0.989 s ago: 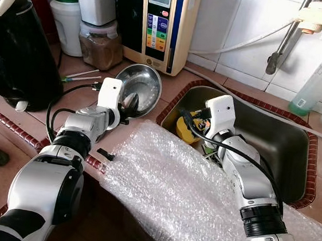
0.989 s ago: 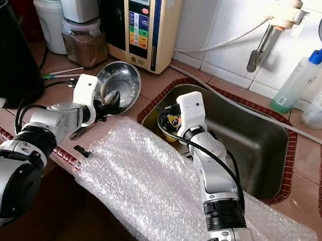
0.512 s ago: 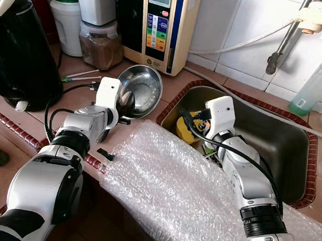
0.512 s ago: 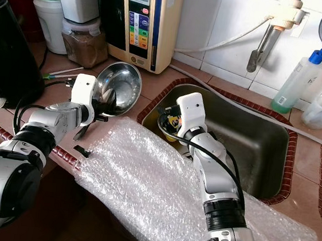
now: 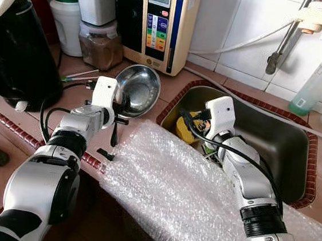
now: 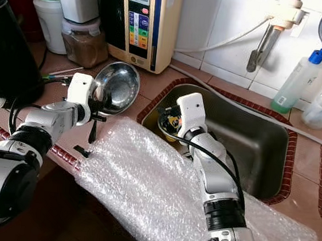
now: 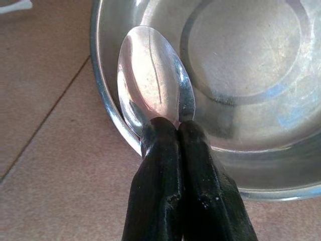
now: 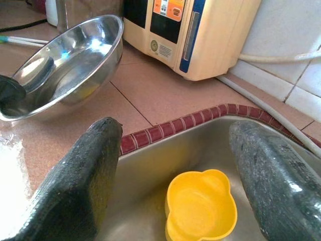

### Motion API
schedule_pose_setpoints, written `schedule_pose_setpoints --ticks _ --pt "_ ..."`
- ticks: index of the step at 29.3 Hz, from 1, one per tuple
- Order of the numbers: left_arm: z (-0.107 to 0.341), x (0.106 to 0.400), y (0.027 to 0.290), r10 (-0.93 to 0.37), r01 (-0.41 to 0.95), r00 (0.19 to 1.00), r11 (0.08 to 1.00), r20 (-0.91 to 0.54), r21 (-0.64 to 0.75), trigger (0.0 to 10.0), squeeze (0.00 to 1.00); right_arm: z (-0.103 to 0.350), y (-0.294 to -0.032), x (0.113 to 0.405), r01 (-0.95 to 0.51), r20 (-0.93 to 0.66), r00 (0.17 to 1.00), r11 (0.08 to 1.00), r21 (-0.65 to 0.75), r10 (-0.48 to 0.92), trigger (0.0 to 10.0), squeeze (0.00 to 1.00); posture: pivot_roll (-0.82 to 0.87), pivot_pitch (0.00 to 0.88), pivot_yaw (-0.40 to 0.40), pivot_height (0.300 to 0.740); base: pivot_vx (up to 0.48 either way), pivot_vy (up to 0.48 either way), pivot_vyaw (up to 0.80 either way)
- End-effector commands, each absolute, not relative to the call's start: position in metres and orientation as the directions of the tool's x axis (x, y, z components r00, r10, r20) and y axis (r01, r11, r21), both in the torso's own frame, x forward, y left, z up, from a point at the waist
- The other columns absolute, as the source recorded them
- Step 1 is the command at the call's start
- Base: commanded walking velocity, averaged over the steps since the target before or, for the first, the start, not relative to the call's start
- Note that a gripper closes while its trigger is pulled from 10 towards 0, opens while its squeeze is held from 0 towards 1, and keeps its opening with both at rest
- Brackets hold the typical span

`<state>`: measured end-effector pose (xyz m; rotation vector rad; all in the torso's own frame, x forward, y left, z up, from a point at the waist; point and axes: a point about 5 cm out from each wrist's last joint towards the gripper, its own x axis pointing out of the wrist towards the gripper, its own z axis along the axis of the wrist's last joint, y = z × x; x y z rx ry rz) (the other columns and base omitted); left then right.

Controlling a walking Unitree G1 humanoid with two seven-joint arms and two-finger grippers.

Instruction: Kitchen organization

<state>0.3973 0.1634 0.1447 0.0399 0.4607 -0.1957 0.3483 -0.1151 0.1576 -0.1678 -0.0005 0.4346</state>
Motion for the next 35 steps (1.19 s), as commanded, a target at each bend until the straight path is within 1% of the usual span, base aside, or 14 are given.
schedule_pose_setpoints --ticks 1,9,17,28,35 --pt "0.148 0.398 0.171 -0.146 0.174 0.89 0.984 -0.432 0.025 0.0 0.0 0.16 -0.117 0.351 -0.413 -0.029 0.91 0.895 -0.169 0.414 10.0 0.0 0.08 0.0 0.005 0.74 0.0 0.0 0.0" --pt "0.16 0.402 0.172 -0.132 0.152 0.912 0.988 -0.387 0.022 0.0 0.0 0.161 -0.117 0.351 -0.413 -0.026 0.91 0.895 -0.171 0.415 10.0 0.0 0.08 0.0 0.003 0.74 0.0 0.0 0.0" --pt "0.179 0.409 0.169 -0.121 0.131 0.95 0.991 -0.287 0.018 0.0 0.0 0.161 -0.117 0.352 -0.409 -0.021 0.911 0.897 -0.171 0.411 10.0 0.0 0.08 0.0 0.005 0.74 0.0 0.0 0.0" --pt "0.197 0.413 0.167 -0.097 0.113 0.975 0.991 -0.199 0.068 0.0 0.0 0.161 -0.117 0.352 -0.409 -0.018 0.911 0.897 -0.168 0.412 10.0 0.0 0.08 0.0 0.001 0.74 0.0 0.0 0.0" --pt "0.196 0.412 0.171 -0.079 0.097 0.976 0.992 -0.203 0.08 0.0 0.0 0.161 -0.117 0.352 -0.41 -0.019 0.91 0.896 -0.167 0.413 10.0 0.0 0.08 0.0 0.002 0.74 0.0 0.0 0.0"
